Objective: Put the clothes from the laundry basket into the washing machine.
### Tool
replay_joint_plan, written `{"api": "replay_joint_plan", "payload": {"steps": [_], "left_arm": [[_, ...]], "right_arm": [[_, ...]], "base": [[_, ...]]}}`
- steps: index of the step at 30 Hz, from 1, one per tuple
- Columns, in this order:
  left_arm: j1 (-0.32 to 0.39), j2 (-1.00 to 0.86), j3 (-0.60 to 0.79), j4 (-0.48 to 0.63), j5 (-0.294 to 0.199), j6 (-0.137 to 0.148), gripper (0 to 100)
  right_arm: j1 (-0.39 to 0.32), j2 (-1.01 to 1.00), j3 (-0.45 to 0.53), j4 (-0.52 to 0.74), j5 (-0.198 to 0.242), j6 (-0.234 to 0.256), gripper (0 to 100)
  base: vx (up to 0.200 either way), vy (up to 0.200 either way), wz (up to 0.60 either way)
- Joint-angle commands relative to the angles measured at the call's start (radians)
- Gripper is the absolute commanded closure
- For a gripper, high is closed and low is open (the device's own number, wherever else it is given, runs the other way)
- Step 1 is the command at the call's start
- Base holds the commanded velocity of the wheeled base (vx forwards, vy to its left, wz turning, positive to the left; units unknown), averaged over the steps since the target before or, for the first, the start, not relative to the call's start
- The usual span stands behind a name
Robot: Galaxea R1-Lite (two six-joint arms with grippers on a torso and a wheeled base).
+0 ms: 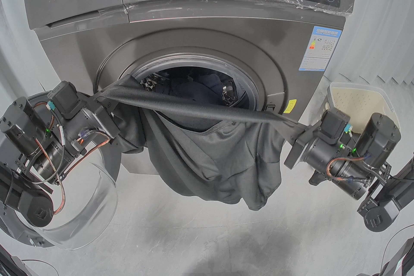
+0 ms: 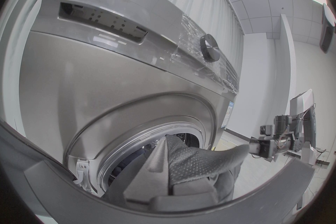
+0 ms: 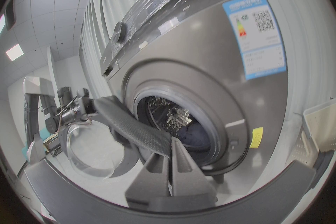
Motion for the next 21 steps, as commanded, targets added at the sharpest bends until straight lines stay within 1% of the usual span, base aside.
{"api": "replay_joint_plan", "payload": {"steps": [1,2,4,5,7,8,9,15,17,18,21], "left_arm": [[0.0,-0.053,0.022,0.012,-0.022,-0.002,100],[0.0,-0.055,0.025,0.012,-0.022,-0.002,100],[-0.002,-0.072,0.042,0.023,-0.025,-0.002,100],[-0.002,-0.072,0.042,0.023,-0.025,-0.002,100],[-0.005,-0.106,0.062,0.051,-0.022,-0.003,100],[-0.005,-0.122,0.065,0.071,-0.02,-0.003,100],[-0.005,-0.133,0.066,0.083,-0.02,-0.003,100],[-0.006,-0.277,0.048,0.296,-0.025,-0.003,100],[-0.006,-0.277,0.048,0.296,-0.025,-0.003,100],[-0.017,-0.311,0.029,0.361,-0.027,-0.006,100],[-0.031,-0.319,0.014,0.365,-0.024,-0.008,100]], "right_arm": [[-0.024,-0.019,-0.079,-0.006,-0.006,0.006,100],[-0.024,-0.019,-0.083,-0.006,-0.006,0.007,100],[-0.023,-0.02,-0.119,-0.008,-0.015,0.027,100],[-0.023,-0.02,-0.119,-0.008,-0.015,0.027,100],[-0.009,-0.019,-0.145,-0.015,-0.05,0.035,100],[-0.007,-0.019,-0.146,-0.018,-0.056,0.035,100],[-0.007,-0.019,-0.149,-0.02,-0.056,0.035,100],[-0.02,-0.025,-0.202,-0.02,-0.061,0.043,100],[-0.02,-0.025,-0.202,-0.02,-0.061,0.043,100],[-0.014,-0.049,-0.211,-0.02,-0.064,0.046,100],[-0.007,-0.063,-0.212,-0.018,-0.069,0.046,100]], "base": [[0.0,0.0,0.0],[0.0,0.0,0.0],[0.0,0.0,0.0],[0.0,0.0,0.0],[0.0,0.0,0.0],[0.0,0.0,0.0],[0.0,0.0,0.0],[0.0,0.0,0.0],[0.0,0.0,0.0],[0.0,0.0,0.0],[0.0,0.0,0.0]]}}
